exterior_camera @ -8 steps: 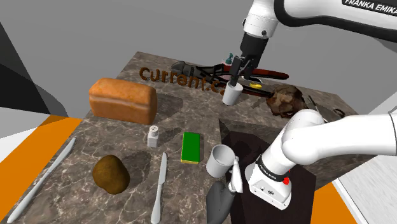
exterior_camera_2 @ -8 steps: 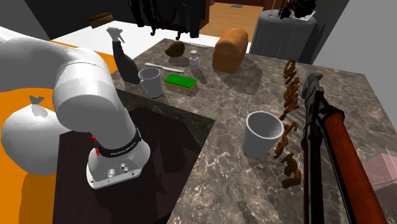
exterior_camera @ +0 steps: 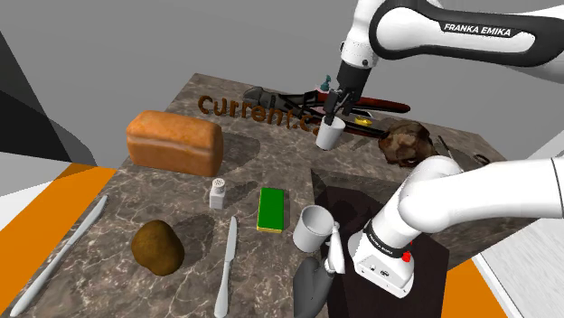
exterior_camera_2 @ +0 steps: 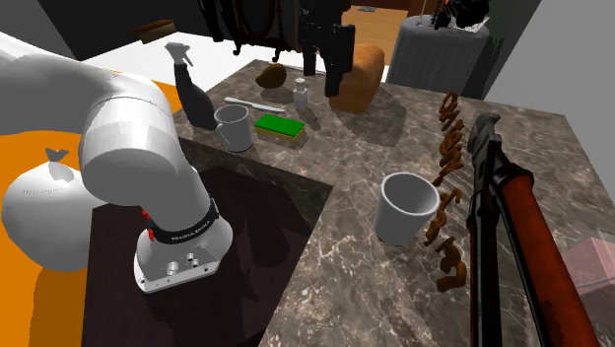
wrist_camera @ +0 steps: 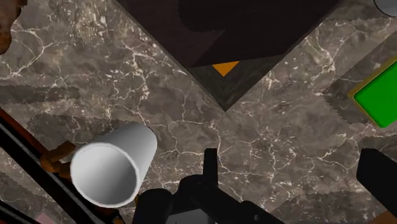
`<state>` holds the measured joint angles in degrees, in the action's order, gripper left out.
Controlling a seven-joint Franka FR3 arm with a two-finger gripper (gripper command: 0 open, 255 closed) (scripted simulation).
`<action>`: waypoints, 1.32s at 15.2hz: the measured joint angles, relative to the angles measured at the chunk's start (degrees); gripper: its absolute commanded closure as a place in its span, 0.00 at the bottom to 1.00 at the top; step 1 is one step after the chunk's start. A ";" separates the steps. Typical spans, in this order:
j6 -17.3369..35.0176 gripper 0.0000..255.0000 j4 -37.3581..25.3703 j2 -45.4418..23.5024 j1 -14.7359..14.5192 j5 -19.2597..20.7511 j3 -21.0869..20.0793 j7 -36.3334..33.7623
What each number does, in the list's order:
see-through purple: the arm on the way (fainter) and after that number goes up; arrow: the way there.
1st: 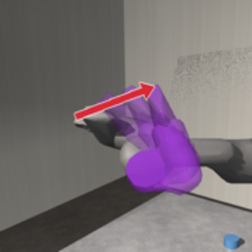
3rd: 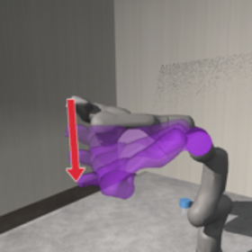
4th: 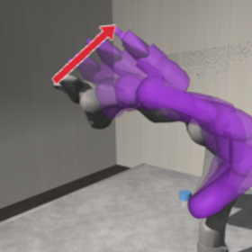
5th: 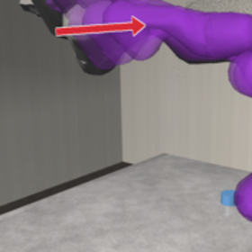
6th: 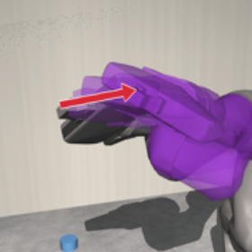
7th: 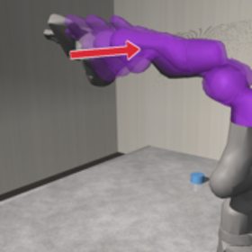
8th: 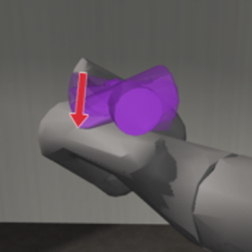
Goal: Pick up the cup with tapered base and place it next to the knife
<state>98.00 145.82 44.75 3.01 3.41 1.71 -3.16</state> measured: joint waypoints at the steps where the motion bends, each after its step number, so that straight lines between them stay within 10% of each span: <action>1: 1.58 0.00 0.31 -1.08 0.40 0.74 0.69 0.73; 20: 30.75 0.00 2.06 -24.45 6.90 10.66 13.99 13.10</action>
<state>128.75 147.88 20.30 9.91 14.07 15.71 9.94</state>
